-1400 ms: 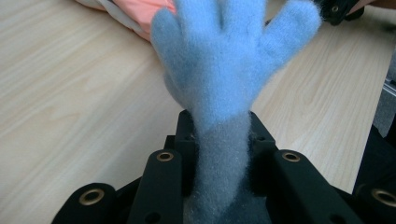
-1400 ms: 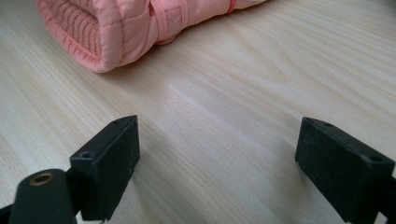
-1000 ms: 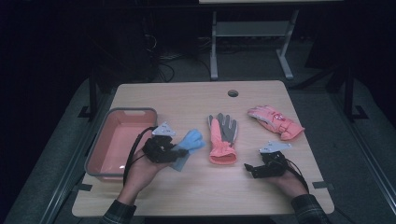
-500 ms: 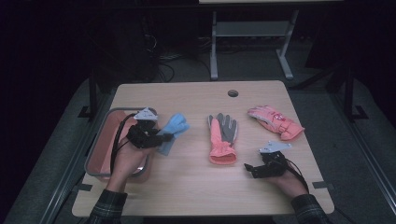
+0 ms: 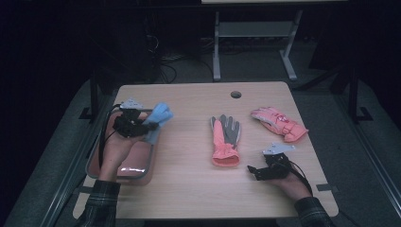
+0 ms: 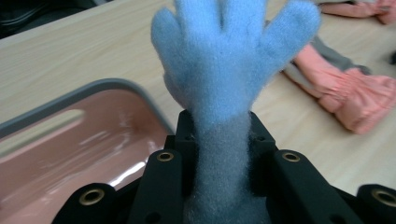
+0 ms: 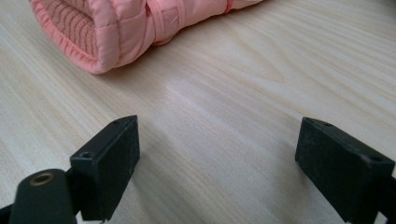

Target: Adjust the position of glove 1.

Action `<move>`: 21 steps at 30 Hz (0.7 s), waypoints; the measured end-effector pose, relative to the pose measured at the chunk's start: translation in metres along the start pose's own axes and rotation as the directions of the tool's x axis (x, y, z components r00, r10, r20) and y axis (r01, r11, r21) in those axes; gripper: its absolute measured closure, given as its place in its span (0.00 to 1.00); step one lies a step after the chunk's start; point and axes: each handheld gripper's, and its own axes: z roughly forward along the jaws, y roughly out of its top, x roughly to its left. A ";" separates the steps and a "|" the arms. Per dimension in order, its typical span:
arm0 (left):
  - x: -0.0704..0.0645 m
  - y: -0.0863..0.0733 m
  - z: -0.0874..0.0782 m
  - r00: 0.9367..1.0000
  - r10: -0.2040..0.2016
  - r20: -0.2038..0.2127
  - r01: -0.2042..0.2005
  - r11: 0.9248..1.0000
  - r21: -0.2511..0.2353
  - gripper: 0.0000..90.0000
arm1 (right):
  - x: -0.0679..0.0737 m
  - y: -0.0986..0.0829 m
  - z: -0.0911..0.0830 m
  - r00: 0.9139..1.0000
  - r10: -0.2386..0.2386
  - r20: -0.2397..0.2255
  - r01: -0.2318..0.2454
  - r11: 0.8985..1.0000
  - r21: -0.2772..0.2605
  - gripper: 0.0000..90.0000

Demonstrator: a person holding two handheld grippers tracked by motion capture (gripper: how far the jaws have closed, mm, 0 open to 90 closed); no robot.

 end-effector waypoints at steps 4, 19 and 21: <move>0.010 -0.004 0.000 1.000 -0.017 -0.020 0.017 1.000 0.006 0.80 | 0.000 0.000 0.000 1.000 0.000 0.000 0.000 1.000 0.000 0.15; 0.055 -0.034 0.024 0.992 -0.082 -0.095 0.095 0.986 0.135 0.80 | 0.000 0.000 0.000 1.000 0.000 0.000 0.000 1.000 0.000 0.15; 0.058 -0.038 0.030 0.991 -0.085 -0.098 0.100 0.984 0.150 0.79 | 0.000 0.000 0.000 1.000 0.000 0.000 0.000 1.000 0.000 0.15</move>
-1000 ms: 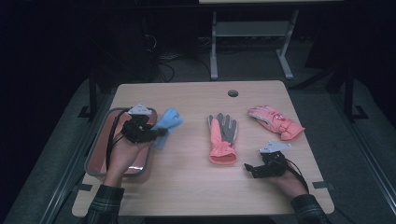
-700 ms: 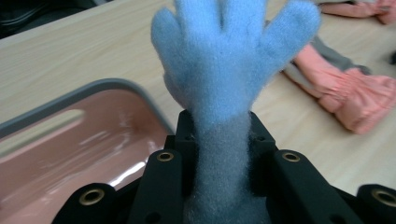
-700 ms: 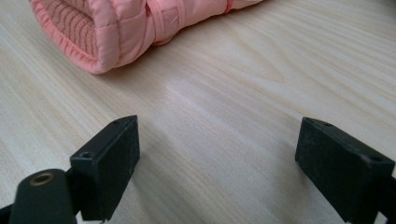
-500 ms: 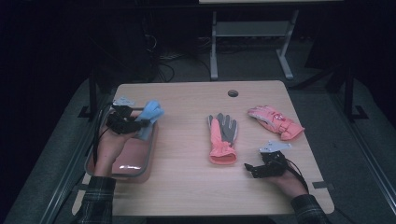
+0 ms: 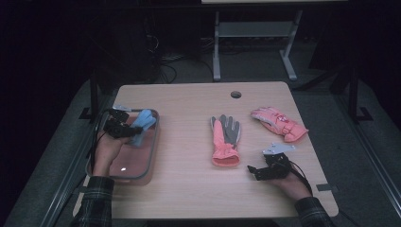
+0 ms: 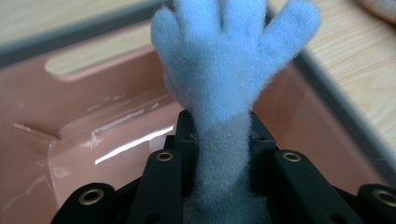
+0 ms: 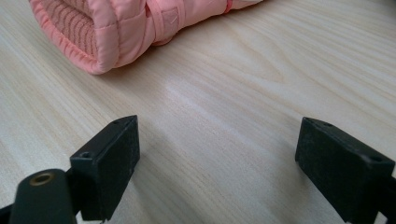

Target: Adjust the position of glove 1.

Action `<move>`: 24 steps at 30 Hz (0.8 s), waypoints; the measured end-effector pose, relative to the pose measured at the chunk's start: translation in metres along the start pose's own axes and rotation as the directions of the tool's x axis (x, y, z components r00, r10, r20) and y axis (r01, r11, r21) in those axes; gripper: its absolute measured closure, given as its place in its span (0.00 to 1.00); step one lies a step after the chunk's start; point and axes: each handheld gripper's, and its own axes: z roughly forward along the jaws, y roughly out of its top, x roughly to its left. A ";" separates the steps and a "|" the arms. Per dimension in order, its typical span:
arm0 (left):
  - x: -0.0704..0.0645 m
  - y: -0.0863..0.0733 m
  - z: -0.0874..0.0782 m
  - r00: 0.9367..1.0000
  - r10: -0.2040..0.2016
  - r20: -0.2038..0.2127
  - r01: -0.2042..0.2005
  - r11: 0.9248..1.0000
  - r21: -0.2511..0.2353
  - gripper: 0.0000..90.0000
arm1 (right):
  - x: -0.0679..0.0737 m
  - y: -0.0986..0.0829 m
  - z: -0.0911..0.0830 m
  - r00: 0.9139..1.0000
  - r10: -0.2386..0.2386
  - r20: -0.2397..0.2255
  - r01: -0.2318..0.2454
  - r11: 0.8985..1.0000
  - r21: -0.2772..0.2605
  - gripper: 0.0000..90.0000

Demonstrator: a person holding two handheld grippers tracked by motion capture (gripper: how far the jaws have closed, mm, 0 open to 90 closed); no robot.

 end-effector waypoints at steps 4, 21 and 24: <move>0.001 -0.003 0.012 1.000 -0.006 0.003 0.006 0.999 0.046 0.78 | 0.000 0.000 0.000 1.000 0.000 0.000 0.000 1.000 0.000 0.15; 0.000 -0.013 0.026 0.999 -0.008 0.043 0.003 0.991 0.131 0.30 | 0.000 0.000 0.000 1.000 -0.001 -0.002 0.001 1.000 0.001 0.15; -0.001 -0.011 0.019 0.999 -0.014 0.042 0.010 0.995 0.103 0.24 | 0.000 0.000 0.000 1.000 -0.001 -0.002 0.001 1.000 0.001 0.15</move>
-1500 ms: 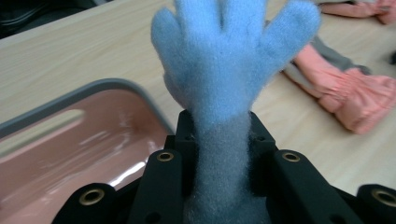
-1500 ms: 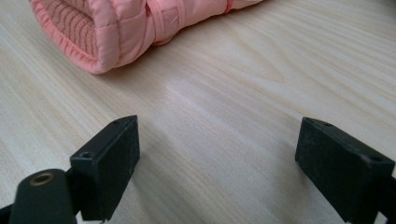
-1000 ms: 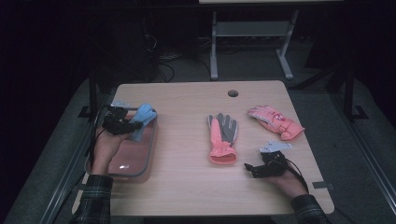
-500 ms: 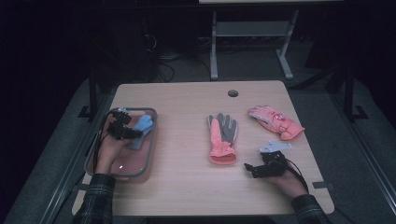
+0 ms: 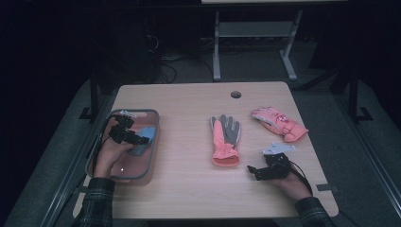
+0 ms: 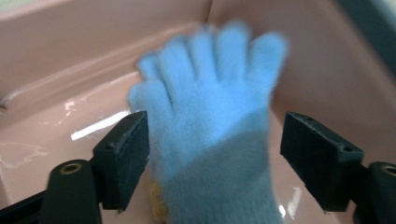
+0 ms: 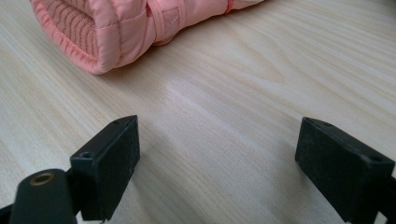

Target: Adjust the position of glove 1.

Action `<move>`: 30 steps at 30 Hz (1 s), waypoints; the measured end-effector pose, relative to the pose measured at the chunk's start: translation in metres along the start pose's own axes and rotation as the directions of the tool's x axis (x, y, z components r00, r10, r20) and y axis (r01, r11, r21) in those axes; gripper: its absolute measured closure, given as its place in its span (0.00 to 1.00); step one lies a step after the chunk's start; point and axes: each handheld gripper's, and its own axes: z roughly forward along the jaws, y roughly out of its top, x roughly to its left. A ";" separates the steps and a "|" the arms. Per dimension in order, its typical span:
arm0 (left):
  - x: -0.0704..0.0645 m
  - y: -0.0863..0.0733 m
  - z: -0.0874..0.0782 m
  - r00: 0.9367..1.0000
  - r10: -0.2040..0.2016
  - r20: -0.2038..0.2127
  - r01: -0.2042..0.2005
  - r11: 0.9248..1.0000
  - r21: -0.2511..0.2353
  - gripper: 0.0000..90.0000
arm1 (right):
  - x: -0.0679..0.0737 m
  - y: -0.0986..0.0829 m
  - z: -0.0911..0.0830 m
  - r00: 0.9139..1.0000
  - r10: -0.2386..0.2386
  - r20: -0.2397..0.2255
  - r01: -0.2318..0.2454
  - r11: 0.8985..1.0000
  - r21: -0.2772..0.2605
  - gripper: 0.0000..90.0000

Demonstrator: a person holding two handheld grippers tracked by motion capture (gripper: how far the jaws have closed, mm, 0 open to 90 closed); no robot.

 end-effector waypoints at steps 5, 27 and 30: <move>-0.001 0.001 -0.009 1.000 -0.012 -0.002 0.012 1.000 -0.026 0.20 | 0.000 0.000 0.000 1.000 -0.002 -0.001 0.002 1.000 -0.001 0.15; -0.092 0.019 -0.040 0.972 0.143 0.186 -0.105 0.975 -0.197 0.20 | 0.000 0.000 0.000 1.000 0.000 -0.004 0.000 1.000 0.002 0.14; -0.106 0.019 -0.039 0.967 0.162 0.196 -0.118 0.968 -0.220 0.20 | 0.000 0.000 0.000 1.000 0.000 -0.004 0.000 1.000 0.002 0.14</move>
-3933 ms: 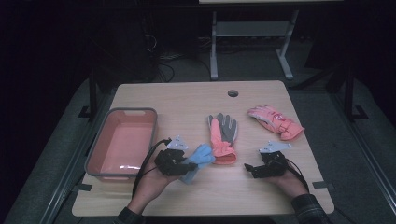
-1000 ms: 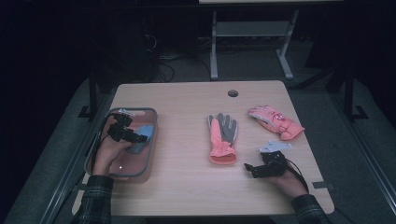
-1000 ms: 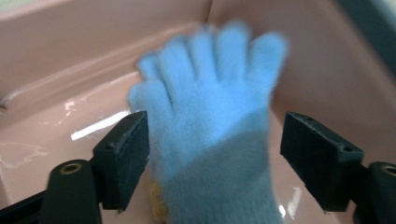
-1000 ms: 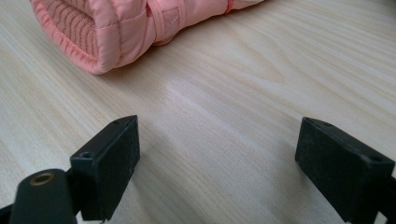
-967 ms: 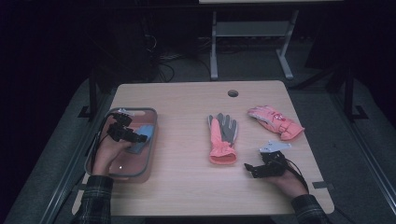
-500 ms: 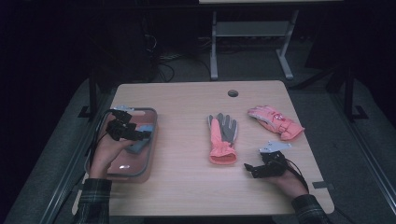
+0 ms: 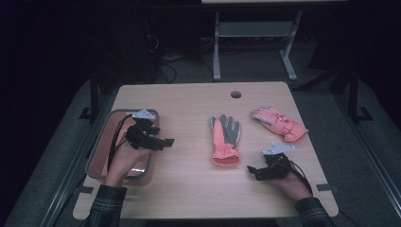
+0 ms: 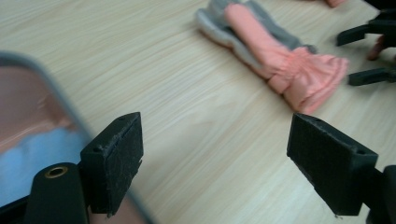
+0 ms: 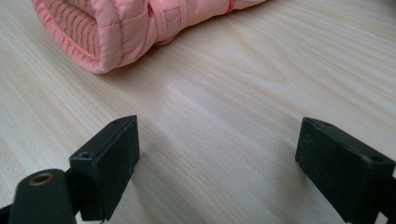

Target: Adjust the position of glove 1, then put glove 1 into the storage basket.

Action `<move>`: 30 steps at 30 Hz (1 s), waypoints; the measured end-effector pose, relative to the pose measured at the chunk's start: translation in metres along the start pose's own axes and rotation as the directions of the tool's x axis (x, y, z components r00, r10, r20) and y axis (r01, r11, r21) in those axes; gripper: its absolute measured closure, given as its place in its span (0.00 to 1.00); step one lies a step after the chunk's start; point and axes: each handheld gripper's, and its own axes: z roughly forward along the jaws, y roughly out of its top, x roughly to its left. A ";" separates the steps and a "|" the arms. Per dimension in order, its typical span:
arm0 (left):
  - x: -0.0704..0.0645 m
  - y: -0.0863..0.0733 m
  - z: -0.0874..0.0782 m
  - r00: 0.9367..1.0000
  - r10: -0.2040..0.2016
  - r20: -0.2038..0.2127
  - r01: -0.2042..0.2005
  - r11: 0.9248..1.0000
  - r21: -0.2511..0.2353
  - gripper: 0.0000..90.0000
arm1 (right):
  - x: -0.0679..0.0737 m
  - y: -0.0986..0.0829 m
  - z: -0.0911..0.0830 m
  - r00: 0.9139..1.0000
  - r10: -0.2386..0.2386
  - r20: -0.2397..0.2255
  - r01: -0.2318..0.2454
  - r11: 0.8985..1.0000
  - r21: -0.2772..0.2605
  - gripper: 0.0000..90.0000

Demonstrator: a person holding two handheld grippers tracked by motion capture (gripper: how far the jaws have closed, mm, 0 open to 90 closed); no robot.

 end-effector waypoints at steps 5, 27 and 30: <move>-0.021 -0.002 0.012 0.999 0.043 0.013 -0.043 0.999 -0.007 0.22 | 0.000 0.000 0.000 1.000 -0.002 -0.003 0.002 1.000 -0.001 0.14; -0.085 -0.034 0.066 0.987 0.144 0.071 -0.149 0.986 0.070 0.20 | 0.001 0.001 0.001 1.000 -0.005 -0.007 0.005 1.000 0.002 0.14; -0.088 -0.038 0.070 0.986 0.152 0.067 -0.157 0.984 0.078 0.20 | 0.001 0.000 0.000 1.000 -0.005 -0.007 0.005 1.000 0.002 0.14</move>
